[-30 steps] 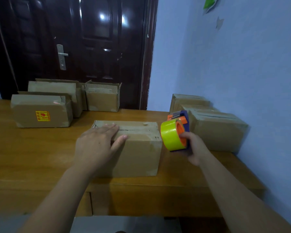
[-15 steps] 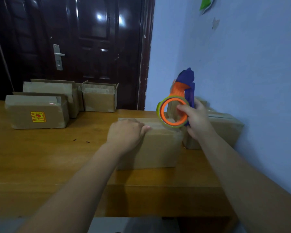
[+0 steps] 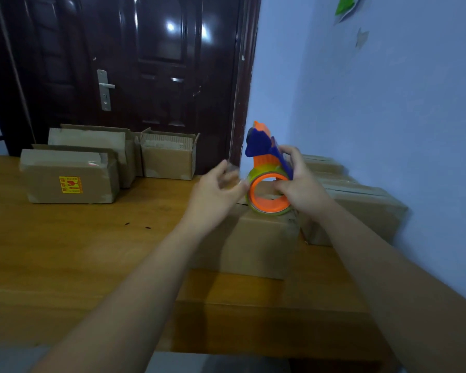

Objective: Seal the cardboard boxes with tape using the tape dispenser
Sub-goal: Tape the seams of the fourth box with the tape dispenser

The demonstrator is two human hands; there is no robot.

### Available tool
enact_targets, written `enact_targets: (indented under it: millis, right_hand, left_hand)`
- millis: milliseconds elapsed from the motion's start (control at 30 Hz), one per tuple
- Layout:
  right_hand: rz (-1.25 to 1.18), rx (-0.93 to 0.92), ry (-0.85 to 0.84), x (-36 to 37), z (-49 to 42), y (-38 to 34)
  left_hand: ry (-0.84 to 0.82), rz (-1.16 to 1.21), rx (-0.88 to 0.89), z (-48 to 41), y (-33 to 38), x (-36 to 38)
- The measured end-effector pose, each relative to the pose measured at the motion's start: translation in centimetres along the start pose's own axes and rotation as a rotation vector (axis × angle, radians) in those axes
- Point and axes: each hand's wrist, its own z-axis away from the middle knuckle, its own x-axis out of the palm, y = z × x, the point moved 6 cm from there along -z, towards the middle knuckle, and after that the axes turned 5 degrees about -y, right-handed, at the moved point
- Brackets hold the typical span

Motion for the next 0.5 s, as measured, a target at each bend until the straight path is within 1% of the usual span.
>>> enact_targets:
  millis: [33, 67, 167, 233, 267, 500]
  right_hand:
    - [0.037, 0.001, -0.01, 0.1, -0.1, -0.2]
    - [0.071, 0.002, -0.02, 0.2, -0.1, -0.4]
    - [0.151, -0.006, -0.04, 0.3, -0.4, -0.7]
    - [0.209, -0.018, -0.048, 0.4, -0.5, -0.9]
    - [0.238, -0.023, -0.052, 0.4, -0.6, -1.0]
    - [0.399, -0.089, -0.115, 1.5, -1.2, -3.0]
  left_hand:
    - [0.054, 0.195, -0.028, -0.2, 0.3, 0.0]
    - [0.099, 0.322, -0.063, -0.4, 0.3, 0.1]
    - [0.278, 0.566, -0.179, -0.9, -0.5, 0.1]
    - [0.353, 0.678, -0.218, -1.0, -1.0, 0.0]
    - [0.372, 0.684, -0.223, -1.0, -1.2, -0.2]
    - [0.423, 0.447, -0.222, -1.2, -2.0, -2.9]
